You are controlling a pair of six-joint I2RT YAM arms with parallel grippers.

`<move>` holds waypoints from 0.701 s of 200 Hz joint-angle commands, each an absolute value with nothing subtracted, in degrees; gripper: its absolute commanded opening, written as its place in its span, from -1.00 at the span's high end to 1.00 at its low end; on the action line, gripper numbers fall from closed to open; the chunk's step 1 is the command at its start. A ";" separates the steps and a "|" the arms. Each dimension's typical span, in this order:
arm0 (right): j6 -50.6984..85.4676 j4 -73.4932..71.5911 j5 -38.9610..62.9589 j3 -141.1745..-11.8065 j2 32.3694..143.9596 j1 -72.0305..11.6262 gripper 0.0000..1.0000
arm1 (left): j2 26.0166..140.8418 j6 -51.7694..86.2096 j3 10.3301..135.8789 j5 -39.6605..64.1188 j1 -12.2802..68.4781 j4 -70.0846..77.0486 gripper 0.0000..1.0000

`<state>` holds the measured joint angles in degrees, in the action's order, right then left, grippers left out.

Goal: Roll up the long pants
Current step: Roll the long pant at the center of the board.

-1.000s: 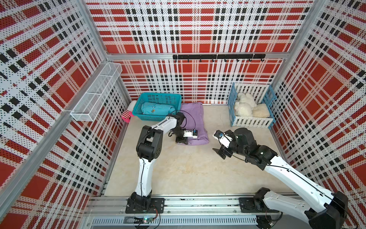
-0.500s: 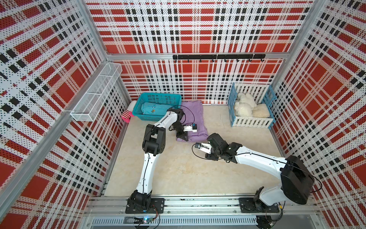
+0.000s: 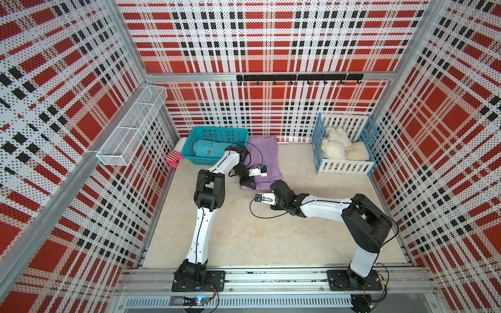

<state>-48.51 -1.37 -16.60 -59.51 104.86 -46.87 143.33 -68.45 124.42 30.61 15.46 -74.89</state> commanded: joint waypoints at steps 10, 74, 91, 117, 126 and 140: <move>-52.85 -8.69 -17.70 -59.97 107.40 -47.33 -0.33 | 147.31 -68.72 124.73 27.86 14.61 -73.40 1.00; -55.84 -9.61 -17.09 -64.86 114.79 -45.62 -0.28 | 146.87 -69.30 123.67 28.21 14.67 -73.65 1.00; -56.22 -9.02 -16.66 -66.11 116.53 -44.76 -0.10 | 146.47 -69.43 123.20 28.43 14.62 -73.65 1.00; -56.73 -7.98 -16.28 -67.34 119.10 -44.06 0.68 | 145.76 -69.90 122.07 29.03 12.71 -73.87 1.00; -56.85 -7.22 -16.11 -67.73 119.82 -44.03 0.90 | 145.34 -70.20 121.46 29.33 12.57 -73.99 1.00; -56.73 -6.21 -16.09 -68.20 120.53 -44.01 1.00 | 144.61 -70.62 119.96 29.54 12.24 -74.00 1.00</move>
